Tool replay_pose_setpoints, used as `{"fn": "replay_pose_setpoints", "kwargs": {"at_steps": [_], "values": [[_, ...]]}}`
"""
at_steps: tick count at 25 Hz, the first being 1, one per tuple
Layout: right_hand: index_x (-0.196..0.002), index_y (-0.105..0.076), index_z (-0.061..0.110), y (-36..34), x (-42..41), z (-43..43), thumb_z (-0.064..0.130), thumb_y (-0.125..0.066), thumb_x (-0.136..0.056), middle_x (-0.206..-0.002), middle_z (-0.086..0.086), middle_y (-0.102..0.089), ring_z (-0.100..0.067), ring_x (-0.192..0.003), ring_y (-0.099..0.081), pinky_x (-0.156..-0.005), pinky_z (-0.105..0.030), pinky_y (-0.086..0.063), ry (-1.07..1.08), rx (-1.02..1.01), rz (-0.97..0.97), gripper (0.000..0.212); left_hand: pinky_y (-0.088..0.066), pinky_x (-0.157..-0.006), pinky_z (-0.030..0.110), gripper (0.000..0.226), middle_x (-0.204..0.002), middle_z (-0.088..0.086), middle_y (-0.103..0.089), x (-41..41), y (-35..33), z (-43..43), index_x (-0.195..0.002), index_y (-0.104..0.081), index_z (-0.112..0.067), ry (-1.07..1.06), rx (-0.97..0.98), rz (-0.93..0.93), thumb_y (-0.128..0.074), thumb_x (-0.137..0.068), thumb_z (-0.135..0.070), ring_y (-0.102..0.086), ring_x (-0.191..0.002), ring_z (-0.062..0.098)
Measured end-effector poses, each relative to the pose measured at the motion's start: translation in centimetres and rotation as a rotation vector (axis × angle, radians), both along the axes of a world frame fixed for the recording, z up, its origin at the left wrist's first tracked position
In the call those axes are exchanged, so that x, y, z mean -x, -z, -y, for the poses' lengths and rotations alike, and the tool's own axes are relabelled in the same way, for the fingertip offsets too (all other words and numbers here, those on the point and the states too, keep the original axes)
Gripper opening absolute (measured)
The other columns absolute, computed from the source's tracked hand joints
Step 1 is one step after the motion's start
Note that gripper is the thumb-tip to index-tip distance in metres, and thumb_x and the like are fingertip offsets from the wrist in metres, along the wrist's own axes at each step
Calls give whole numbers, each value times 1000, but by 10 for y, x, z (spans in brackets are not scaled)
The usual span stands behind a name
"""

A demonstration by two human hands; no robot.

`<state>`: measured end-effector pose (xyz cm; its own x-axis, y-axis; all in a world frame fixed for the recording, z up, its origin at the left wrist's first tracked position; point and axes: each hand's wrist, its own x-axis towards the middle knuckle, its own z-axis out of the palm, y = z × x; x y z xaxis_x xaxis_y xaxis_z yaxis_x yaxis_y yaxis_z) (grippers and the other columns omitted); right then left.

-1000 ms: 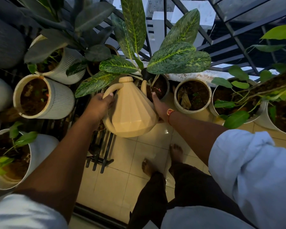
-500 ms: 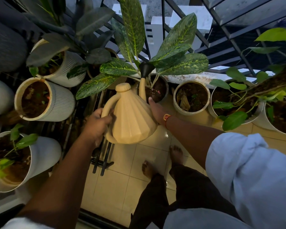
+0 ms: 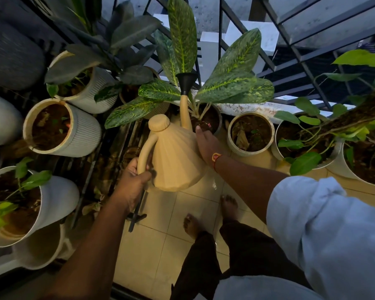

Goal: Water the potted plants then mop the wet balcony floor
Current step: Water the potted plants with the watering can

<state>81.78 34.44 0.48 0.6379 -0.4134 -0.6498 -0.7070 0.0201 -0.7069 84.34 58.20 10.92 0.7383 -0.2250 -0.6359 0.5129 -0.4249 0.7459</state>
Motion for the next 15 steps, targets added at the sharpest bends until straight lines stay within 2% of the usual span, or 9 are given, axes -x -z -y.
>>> {"fn": "replay_pose_setpoints", "kwargs": {"at_steps": [4, 6, 8, 11, 13, 15], "values": [[-121, -61, 18, -10, -1, -12, 68, -30, -99, -124, -14, -59, -26, -101, -53, -83, -37, -35, -45, 17, -14, 63, -49, -84, 40, 37, -93, -3, -68, 1, -6, -13, -90, -57, -22, -39, 38, 6, -54, -89, 15, -61, -90, 16], [-122, -61, 17, -17, -3, -23, 68, -31, -99, -124, -14, -60, -25, -99, -53, -82, -37, -35, -69, 26, -1, 64, -50, -86, 42, 29, -94, -6, -71, 0, -12, -25, -91, -59, -22, -51, 61, 19, -60, -83, 6, -63, -91, 15], [-124, -62, 16, -25, -5, -36, 67, -32, -99, -125, -14, -61, -28, -107, -56, -84, -37, -36, -74, 25, 23, 64, -53, -82, 38, 27, -92, -9, -73, -2, -18, -39, -91, -59, -23, -58, 80, 28, -64, -72, -5, -65, -89, 12], [-116, -64, 15, -38, -11, -60, 64, -34, -100, -111, -10, -63, -29, -109, -58, -82, -35, -36, -78, 44, 68, 60, -53, -82, 40, 26, -90, -6, -71, -5, -26, -65, -91, -59, -22, -74, 92, 44, -64, -70, -8, -62, -91, 19], [-109, -64, 14, -49, -16, -76, 63, -36, -101, -100, -4, -59, -28, -103, -59, -78, -35, -35, -83, 45, 89, 57, -50, -87, 46, 25, -87, -4, -68, -7, -31, -85, -89, -58, -21, -93, 106, 47, -63, -70, -7, -58, -93, 25], [-113, -65, 11, -62, -25, -94, 61, -36, -102, -105, -8, -62, -27, -101, -58, -80, -36, -37, -116, 45, 113, 59, -48, -92, 57, 25, -90, 0, -67, -9, -38, -105, -92, -58, -21, -115, 119, 55, -63, -72, -7, -57, -98, 28]]}}
